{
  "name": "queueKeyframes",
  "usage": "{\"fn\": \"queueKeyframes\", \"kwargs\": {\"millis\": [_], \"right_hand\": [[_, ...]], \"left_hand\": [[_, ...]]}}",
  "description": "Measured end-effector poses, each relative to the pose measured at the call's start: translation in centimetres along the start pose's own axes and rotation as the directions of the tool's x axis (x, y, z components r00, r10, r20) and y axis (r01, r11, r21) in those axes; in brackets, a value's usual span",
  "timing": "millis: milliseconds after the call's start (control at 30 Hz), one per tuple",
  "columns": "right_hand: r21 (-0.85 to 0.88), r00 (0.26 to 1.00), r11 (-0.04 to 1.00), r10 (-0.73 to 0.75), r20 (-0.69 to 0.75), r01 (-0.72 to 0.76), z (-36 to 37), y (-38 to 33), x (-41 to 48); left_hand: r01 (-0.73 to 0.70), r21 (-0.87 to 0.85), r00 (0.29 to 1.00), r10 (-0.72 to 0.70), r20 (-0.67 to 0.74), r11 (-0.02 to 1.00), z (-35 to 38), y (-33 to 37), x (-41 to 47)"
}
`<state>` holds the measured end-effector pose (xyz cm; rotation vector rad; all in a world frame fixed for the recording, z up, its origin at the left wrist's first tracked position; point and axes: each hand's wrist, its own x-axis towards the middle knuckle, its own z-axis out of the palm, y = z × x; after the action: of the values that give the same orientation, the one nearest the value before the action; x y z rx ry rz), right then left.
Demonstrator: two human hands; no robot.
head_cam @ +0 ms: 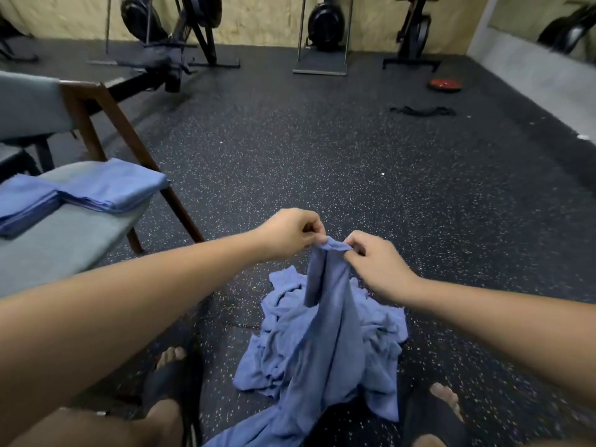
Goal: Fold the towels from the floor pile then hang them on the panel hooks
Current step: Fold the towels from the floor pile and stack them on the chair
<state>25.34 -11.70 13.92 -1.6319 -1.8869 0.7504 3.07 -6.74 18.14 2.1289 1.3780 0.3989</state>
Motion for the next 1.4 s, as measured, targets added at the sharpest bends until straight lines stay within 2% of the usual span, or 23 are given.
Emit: {"fn": "queueKeyframes", "kwargs": {"millis": [267,400,467,633,767,867,1000,1100,1267,1333,1400], "right_hand": [[0.048,0.978,0.984,-0.167,-0.124,0.174,-7.8,-8.5,1.0],[0.09,0.964,0.969,-0.216,-0.153,0.231,-10.4,-11.5,0.8],[0.077,0.957,0.964,-0.242,-0.159,0.256,-11.1,-12.3,0.9],[0.005,0.947,0.964,-0.26,-0.187,0.265,-11.8,-12.5,1.1],[-0.018,0.949,0.971,-0.236,-0.208,0.238,-12.8,-11.7,1.2],[-0.044,0.951,0.978,-0.21,-0.229,0.205,-13.9,-11.0,1.5],[-0.067,0.973,0.988,-0.147,-0.177,0.137,-14.3,-9.8,1.8],[-0.105,0.99,0.99,-0.101,-0.095,0.091,-13.7,-9.2,1.8],[-0.262,0.997,0.963,-0.056,0.053,0.068,-11.1,-9.3,2.0],[-0.203,0.991,0.976,-0.059,0.12,0.083,-9.7,-9.6,1.8],[-0.042,0.974,0.992,-0.11,0.197,0.121,-8.4,-10.1,1.6]], "left_hand": [[-0.168,-0.017,0.961,0.16,-0.226,0.986,-8.2,4.6,-3.9],[-0.272,0.214,0.906,0.325,-0.273,0.938,-10.3,5.5,-5.1],[-0.293,0.253,0.9,0.355,-0.252,0.922,-10.9,5.7,-5.4],[-0.26,0.306,0.916,0.334,-0.223,0.916,-10.7,4.4,-5.7],[-0.149,0.205,0.953,0.196,-0.23,0.967,-10.0,2.3,-5.8],[-0.069,0.174,0.956,0.115,-0.268,0.982,-10.2,0.8,-5.6],[-0.025,0.041,0.935,0.038,-0.353,0.999,-11.6,-0.6,-5.5],[-0.073,-0.058,0.921,0.045,-0.388,0.996,-11.9,-0.5,-5.5],[-0.141,-0.036,0.919,0.117,-0.376,0.989,-11.0,1.9,-5.0],[-0.17,-0.012,0.919,0.155,-0.361,0.985,-10.4,2.9,-4.7],[-0.199,0.011,0.92,0.191,-0.341,0.98,-9.8,3.9,-4.4]]}}
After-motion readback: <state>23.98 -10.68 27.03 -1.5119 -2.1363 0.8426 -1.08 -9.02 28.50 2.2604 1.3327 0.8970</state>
